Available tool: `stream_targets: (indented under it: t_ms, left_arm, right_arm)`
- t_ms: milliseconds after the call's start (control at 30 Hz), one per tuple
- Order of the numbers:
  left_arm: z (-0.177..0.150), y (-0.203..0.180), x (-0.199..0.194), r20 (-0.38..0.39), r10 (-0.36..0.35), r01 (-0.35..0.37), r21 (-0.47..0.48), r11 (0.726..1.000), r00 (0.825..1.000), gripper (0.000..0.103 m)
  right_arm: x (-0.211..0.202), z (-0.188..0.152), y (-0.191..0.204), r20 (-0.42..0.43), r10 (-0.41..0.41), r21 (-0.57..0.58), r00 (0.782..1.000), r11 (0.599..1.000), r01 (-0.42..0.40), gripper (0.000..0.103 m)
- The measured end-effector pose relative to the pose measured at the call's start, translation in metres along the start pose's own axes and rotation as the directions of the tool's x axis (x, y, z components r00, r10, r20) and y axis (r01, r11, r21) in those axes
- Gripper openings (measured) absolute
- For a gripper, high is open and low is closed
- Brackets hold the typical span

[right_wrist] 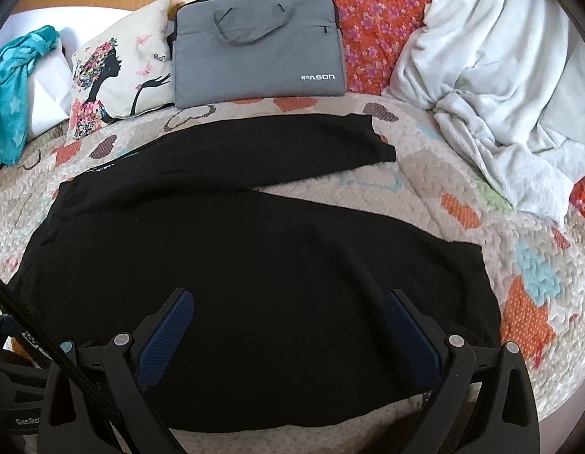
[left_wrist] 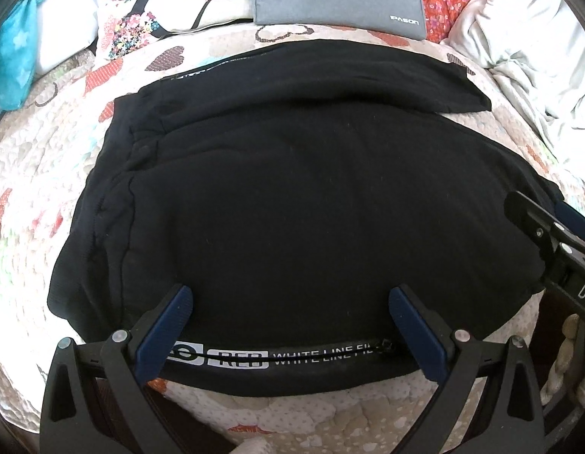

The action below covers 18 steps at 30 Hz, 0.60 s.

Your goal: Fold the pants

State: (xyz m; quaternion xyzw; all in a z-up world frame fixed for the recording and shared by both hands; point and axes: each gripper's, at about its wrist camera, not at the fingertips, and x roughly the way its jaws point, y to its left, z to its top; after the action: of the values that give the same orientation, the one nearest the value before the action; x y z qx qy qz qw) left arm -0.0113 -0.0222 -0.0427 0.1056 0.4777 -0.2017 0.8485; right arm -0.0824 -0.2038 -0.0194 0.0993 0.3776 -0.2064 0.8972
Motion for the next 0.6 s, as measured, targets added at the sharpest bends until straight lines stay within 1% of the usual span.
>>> stream_targets:
  t_ms: [167,433,533,567,600]
  left_arm:
    - [-0.001,0.002,0.001,-0.008,-0.009,0.009,-0.010,1.000,1.000,0.103]
    - [-0.001,-0.001,0.002,-0.015,0.007,-0.006,0.007,1.000,1.000,0.103]
    - [-0.001,-0.001,0.001,-0.007,0.001,-0.001,0.011,1.000,1.000,0.103]
    - [-0.001,-0.002,0.000,-0.007,0.002,-0.002,0.017,1.000,1.000,0.103]
    - [0.000,-0.003,0.000,-0.008,-0.002,0.002,0.019,1.000,1.000,0.103]
  right_arm:
    - [-0.001,0.001,-0.001,0.008,0.003,0.006,1.000,1.000,-0.003,0.102]
    - [-0.011,0.002,-0.003,0.080,0.030,0.005,0.996,1.000,-0.030,0.102]
    - [-0.011,0.002,-0.009,0.089,0.071,0.042,0.993,0.996,-0.075,0.102]
    - [-0.010,0.002,-0.010,0.085,0.082,0.050,0.993,0.995,-0.086,0.102]
    - [-0.007,0.002,-0.012,0.066,0.115,0.066,0.991,0.991,-0.120,0.102]
